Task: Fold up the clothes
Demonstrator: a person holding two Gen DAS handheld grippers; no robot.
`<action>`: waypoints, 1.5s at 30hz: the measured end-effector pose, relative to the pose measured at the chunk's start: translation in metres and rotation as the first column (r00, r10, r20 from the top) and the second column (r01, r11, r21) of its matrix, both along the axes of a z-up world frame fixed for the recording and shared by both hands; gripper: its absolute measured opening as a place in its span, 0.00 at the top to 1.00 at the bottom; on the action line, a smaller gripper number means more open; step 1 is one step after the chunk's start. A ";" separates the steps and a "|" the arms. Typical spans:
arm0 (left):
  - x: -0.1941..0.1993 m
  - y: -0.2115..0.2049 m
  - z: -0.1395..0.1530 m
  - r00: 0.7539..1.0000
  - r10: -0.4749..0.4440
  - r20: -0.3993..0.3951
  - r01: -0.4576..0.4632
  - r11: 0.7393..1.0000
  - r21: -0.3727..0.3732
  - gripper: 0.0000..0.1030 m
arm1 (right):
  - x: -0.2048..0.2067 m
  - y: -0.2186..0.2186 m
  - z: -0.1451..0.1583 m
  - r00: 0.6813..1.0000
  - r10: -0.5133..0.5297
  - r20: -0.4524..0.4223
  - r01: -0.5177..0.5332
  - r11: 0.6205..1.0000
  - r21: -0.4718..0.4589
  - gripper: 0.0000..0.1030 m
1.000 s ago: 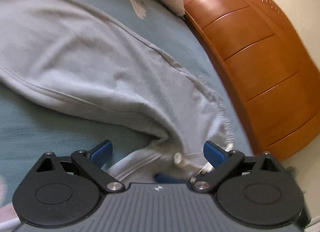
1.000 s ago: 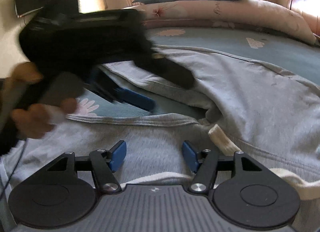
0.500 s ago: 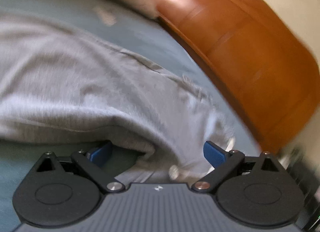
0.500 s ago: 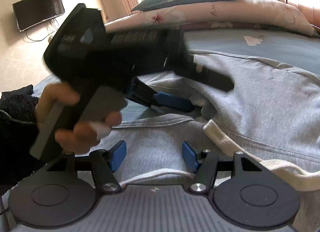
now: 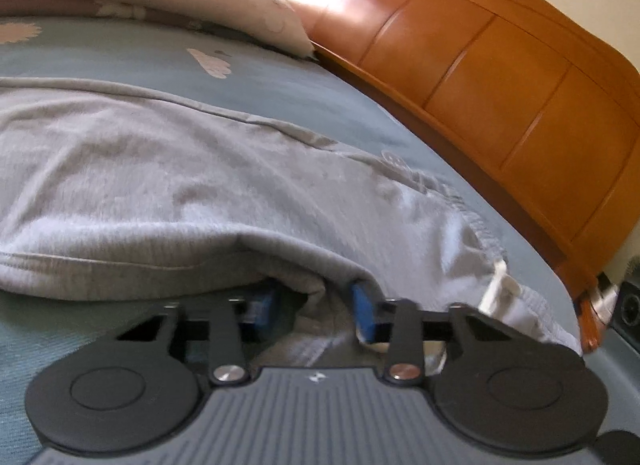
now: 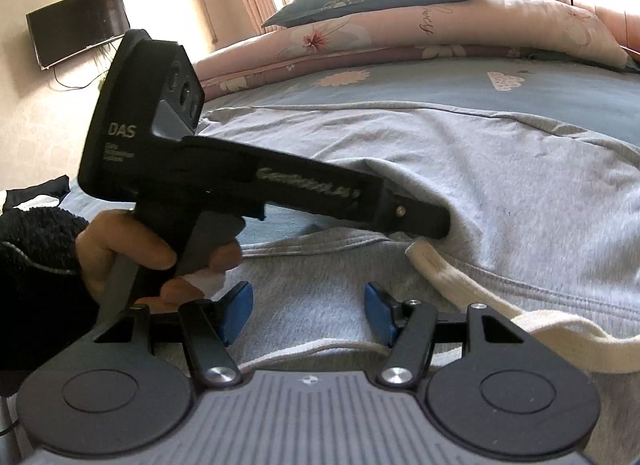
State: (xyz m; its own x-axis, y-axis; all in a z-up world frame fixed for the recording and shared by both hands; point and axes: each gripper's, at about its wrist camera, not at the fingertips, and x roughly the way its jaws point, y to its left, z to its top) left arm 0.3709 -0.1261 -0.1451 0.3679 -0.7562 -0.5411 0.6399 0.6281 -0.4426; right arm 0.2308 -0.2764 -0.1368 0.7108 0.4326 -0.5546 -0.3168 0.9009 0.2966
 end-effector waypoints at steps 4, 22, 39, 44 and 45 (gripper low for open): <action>-0.009 0.008 0.005 0.999 0.013 0.030 -0.012 1.000 -0.023 0.99 | -0.001 -0.001 -0.001 1.000 0.000 0.002 0.000 1.000 0.005 0.35; 0.015 0.093 -0.005 0.923 0.269 -0.275 -0.319 0.934 -0.159 0.51 | 0.000 0.000 -0.001 1.000 0.002 0.007 -0.002 1.000 -0.007 0.34; 0.043 0.105 -0.015 0.893 0.306 -0.331 -0.407 0.864 -0.297 0.36 | -0.002 -0.001 -0.003 1.000 0.013 0.010 -0.014 1.000 0.008 0.30; 0.040 0.074 -0.019 0.915 0.198 -0.352 -0.321 0.886 -0.335 0.36 | -0.002 0.000 -0.003 1.000 0.013 0.009 -0.013 1.000 0.009 0.30; 0.038 0.068 -0.018 0.920 0.183 -0.346 -0.304 0.891 -0.337 0.36 | -0.002 0.000 -0.002 1.000 0.013 0.009 -0.013 1.000 0.009 0.30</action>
